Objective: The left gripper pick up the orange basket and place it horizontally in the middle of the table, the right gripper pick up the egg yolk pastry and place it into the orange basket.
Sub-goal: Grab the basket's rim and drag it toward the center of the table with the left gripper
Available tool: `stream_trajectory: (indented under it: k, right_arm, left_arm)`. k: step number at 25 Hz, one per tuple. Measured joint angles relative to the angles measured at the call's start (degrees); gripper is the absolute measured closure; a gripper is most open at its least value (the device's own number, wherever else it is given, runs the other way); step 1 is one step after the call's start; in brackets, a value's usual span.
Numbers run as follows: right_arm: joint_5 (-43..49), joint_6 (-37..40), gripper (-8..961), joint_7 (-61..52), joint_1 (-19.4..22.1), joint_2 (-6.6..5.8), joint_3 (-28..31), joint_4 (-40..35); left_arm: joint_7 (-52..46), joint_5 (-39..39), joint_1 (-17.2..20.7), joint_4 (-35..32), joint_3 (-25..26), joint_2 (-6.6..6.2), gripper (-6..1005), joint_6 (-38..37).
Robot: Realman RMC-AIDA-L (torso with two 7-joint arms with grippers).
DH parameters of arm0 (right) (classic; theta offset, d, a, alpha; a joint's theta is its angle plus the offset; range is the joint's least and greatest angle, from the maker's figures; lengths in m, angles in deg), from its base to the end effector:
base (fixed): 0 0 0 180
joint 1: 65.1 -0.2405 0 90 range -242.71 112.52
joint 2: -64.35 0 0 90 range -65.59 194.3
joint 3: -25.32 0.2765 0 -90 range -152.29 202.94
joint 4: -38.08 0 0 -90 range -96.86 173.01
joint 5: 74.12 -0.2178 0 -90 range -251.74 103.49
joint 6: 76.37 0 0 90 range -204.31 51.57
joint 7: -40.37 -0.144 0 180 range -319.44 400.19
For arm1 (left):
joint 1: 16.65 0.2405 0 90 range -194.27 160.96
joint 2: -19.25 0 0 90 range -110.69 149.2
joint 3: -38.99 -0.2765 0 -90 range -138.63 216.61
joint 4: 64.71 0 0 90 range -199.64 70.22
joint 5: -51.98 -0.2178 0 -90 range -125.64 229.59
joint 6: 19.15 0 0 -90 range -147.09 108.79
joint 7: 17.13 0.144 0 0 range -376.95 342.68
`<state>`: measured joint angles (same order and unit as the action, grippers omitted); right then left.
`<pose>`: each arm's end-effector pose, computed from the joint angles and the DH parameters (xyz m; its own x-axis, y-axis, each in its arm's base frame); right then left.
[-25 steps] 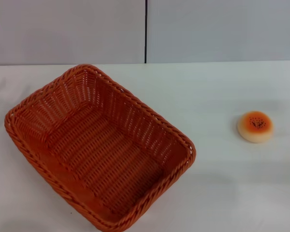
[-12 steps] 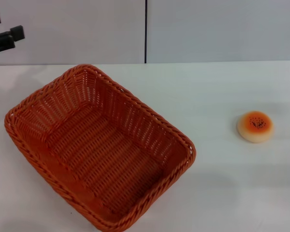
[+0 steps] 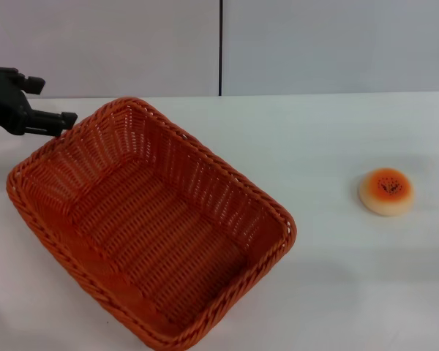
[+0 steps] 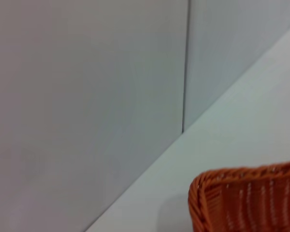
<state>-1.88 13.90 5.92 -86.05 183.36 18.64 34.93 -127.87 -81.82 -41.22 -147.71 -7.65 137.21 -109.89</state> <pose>0.3678 0.2936 0.0369 0.4241 0.2886 -0.8584 -0.8607 -0.1664 -0.4812 -0.2589 0.3585 0.1080 0.8926 0.4295 0.1374 0.4342 -0.7363 -0.5189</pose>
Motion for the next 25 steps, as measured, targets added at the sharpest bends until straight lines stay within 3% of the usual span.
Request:
stream_trajectory:
  k: [3, 6, 10, 25]
  right_arm:
    - [0.0, -0.1, 372, 0.0, -0.1, 0.00, 0.0, 0.1]
    - [0.0, -0.2, 372, 0.0, -0.2, 0.00, 0.0, 0.2]
    - [0.0, -0.3, 372, 0.0, -0.3, 0.00, 0.0, 0.3]
    - [0.0, -1.1, 372, 0.0, -0.7, 0.00, 0.0, 0.3]
  left_arm:
    - [-3.4, -5.0, -0.4, -3.0, -5.6, 0.10, 186, 1.1]
    - [-4.1, -6.3, -0.5, -3.4, -6.8, 0.13, 186, 1.3]
    - [-7.6, -13.3, -1.0, -3.7, -14.8, 0.52, 186, 4.1]
    - [-13.5, -22.8, -3.7, 0.7, -23.0, 0.68, 200, 4.5]
